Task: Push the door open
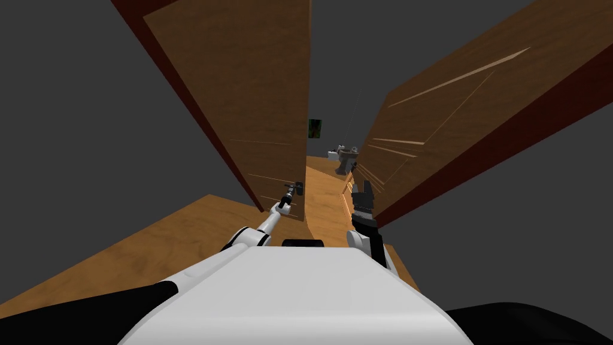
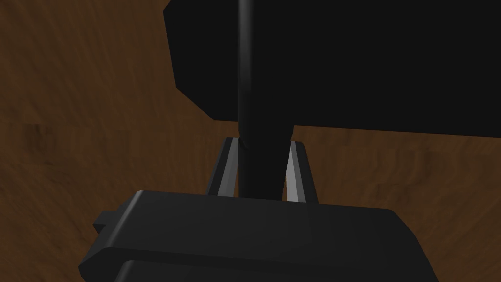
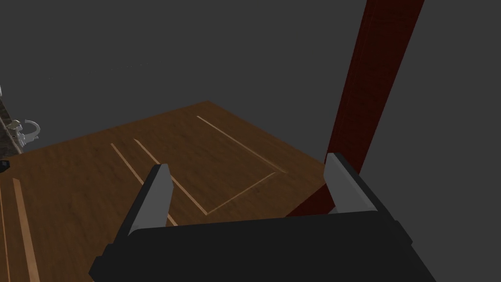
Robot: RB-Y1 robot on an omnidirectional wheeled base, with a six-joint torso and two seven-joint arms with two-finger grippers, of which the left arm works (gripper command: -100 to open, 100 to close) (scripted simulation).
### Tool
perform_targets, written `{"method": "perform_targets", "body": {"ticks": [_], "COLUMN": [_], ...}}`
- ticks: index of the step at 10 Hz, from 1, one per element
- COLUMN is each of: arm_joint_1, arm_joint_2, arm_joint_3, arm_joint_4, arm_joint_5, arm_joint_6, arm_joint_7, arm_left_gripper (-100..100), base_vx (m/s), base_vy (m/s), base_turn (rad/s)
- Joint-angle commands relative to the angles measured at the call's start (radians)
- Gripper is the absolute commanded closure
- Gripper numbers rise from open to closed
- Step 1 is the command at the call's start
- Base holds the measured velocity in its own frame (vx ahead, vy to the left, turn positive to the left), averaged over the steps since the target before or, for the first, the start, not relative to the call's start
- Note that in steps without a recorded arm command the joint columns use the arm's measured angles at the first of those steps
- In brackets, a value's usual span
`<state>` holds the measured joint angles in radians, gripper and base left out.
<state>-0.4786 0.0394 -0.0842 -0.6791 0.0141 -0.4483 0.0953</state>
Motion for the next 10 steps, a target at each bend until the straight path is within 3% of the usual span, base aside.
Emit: {"method": "perform_targets", "body": {"ticks": [1, 5, 10], "arm_joint_1": [-0.001, 0.002, 0.005], "arm_joint_2": [0.001, 0.013, 0.039], "arm_joint_3": [0.001, 0.023, 0.080], "arm_joint_4": [-0.001, 0.002, 0.007], "arm_joint_5": [0.000, 0.006, 0.022], "arm_joint_6": [-0.002, 0.000, -0.001], "arm_joint_7": [0.000, -0.008, -0.029], "arm_left_gripper": [100, 100, 100], "base_vx": [0.000, 0.143, 0.172], "base_vy": [0.000, -0.064, -0.113], "base_turn": [0.000, 0.028, 0.055]}}
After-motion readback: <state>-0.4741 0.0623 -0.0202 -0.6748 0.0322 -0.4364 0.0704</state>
